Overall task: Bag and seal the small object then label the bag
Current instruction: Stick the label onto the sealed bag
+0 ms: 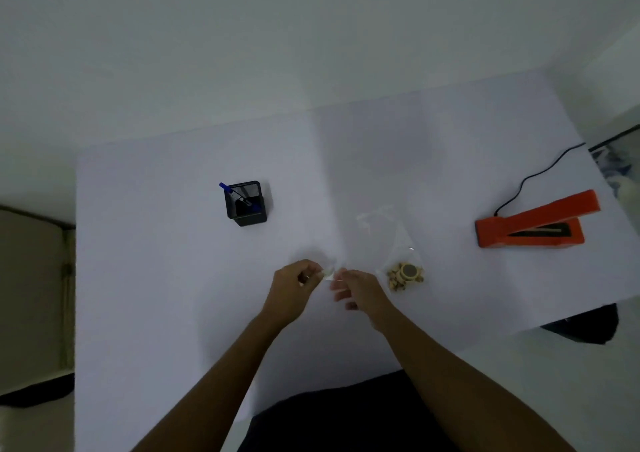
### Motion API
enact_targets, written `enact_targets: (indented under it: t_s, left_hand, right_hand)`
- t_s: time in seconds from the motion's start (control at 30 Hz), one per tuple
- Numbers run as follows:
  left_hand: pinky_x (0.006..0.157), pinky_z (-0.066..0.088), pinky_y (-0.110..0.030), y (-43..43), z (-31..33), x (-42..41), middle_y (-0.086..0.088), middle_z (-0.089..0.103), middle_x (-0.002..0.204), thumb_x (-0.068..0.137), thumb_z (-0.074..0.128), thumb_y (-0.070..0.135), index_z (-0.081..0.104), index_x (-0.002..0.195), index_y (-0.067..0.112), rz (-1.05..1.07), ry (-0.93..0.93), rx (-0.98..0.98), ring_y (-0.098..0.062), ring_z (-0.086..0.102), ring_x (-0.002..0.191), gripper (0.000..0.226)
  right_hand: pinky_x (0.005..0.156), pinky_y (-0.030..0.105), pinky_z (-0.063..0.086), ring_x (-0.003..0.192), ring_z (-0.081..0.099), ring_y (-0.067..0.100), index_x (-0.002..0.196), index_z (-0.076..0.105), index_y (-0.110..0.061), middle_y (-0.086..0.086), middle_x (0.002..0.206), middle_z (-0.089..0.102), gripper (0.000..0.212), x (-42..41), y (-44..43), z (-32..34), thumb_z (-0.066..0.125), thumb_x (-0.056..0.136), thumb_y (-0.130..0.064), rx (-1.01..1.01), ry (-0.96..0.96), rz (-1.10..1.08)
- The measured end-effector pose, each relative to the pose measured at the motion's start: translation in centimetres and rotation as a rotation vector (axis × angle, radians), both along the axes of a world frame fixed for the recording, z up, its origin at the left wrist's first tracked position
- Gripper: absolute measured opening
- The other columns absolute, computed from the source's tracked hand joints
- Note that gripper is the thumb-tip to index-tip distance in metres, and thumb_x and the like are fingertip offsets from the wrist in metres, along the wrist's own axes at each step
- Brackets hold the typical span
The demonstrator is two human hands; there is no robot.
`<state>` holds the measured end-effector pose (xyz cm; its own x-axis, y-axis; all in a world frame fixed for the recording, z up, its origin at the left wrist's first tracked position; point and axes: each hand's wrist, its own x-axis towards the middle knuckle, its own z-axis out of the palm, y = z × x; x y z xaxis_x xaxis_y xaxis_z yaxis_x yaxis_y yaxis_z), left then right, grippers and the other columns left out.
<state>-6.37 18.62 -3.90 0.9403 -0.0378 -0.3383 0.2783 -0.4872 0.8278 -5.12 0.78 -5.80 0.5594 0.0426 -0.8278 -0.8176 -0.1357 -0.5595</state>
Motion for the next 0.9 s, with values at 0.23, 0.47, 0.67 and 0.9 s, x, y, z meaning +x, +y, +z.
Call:
enact_targets:
  t_s: [0.23, 0.47, 0.67, 0.9]
  left_hand:
    - [0.073, 0.051, -0.016, 0.1, 3.5, 0.2, 0.003, 0.071, 0.094, 0.095, 0.061, 0.019, 0.074, 0.101, 0.016, -0.251, -0.376, 0.131, -0.006, 0.062, 0.08, 0.015]
    - [0.071, 0.053, -0.02, -3.2, 3.9, 0.1, -0.002, 0.071, 0.091, 0.095, 0.05, 0.027, 0.074, 0.098, 0.015, -0.354, -0.528, 0.241, -0.014, 0.066, 0.077, 0.027]
    - [0.077, 0.048, -0.015, -7.5, 2.3, 0.3, 0.002, 0.072, 0.1, 0.093, 0.063, 0.018, 0.072, 0.108, 0.016, -0.204, -0.397, 0.231, -0.011, 0.066, 0.083, 0.018]
    - [0.067, 0.047, -0.014, -13.4, 0.2, 1.8, 0.011, 0.069, 0.09, 0.092, 0.063, 0.035, 0.071, 0.098, 0.022, 0.157, 0.076, 0.024, -0.004, 0.062, 0.078, 0.016]
  right_hand:
    - [0.053, 0.026, 0.041, 0.064, 0.06, 0.02, 0.099, 0.071, -0.009, 0.014, 0.09, 0.071, 0.051, 0.6, -1.2, 4.7, 0.062, 0.087, -0.058, 0.304, 0.112, 0.039]
    - [0.064, 0.03, 0.047, 0.072, 0.063, 0.02, 0.108, 0.07, -0.006, 0.012, 0.093, 0.073, 0.021, 0.7, -4.7, 6.3, 0.069, 0.089, -0.016, 0.317, -0.014, 0.096]
    - [0.072, 0.028, 0.055, 0.08, 0.069, 0.019, 0.108, 0.069, -0.003, 0.012, 0.093, 0.073, 0.023, 2.3, -9.0, 5.3, 0.072, 0.086, -0.005, 0.237, -0.093, 0.08]
    - [0.063, 0.017, 0.054, 0.081, 0.07, 0.017, 0.1, 0.071, -0.007, 0.008, 0.09, 0.074, 0.016, 6.3, -14.7, 2.8, 0.069, 0.085, -0.002, -0.148, -0.321, 0.351]
